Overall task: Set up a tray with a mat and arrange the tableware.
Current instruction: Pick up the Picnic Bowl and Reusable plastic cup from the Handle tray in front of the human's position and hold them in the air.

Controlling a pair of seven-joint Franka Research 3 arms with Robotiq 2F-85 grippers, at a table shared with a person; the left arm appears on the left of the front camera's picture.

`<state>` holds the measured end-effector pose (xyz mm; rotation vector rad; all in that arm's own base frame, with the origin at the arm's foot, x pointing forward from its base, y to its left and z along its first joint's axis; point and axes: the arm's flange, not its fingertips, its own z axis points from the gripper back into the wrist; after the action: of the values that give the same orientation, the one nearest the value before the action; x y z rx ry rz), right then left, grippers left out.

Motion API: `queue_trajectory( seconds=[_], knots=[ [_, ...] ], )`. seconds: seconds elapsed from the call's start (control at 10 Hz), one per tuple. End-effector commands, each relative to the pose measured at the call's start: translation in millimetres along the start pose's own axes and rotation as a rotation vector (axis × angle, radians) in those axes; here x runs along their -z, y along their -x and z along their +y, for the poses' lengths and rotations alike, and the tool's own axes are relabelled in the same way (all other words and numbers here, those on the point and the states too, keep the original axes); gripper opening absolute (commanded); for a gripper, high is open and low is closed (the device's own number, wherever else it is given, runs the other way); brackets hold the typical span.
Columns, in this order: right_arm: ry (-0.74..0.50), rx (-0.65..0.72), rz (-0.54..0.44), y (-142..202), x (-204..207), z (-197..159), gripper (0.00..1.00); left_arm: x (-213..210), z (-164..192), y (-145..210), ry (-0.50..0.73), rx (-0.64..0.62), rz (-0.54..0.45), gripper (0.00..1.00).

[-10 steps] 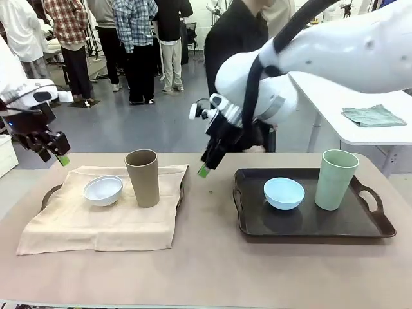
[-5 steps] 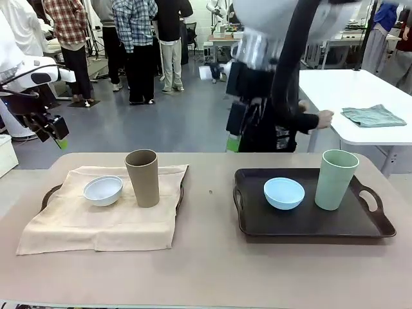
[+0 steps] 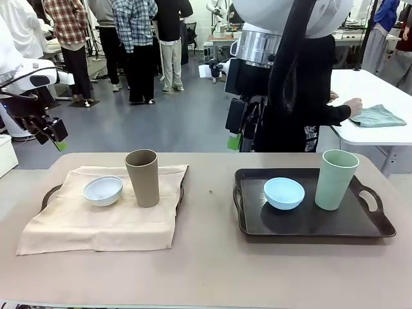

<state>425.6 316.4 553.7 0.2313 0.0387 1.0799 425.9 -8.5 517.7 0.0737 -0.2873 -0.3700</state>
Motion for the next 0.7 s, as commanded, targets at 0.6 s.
queue_trajectory(
  seconds=[0.6],
  knots=[
    [0.059, 0.176, 0.082, 16.6, -9.6, -0.7, 1.00, -9.9, -5.0, -9.2, -0.001, -0.017, 0.022, 0.63]
  ],
)
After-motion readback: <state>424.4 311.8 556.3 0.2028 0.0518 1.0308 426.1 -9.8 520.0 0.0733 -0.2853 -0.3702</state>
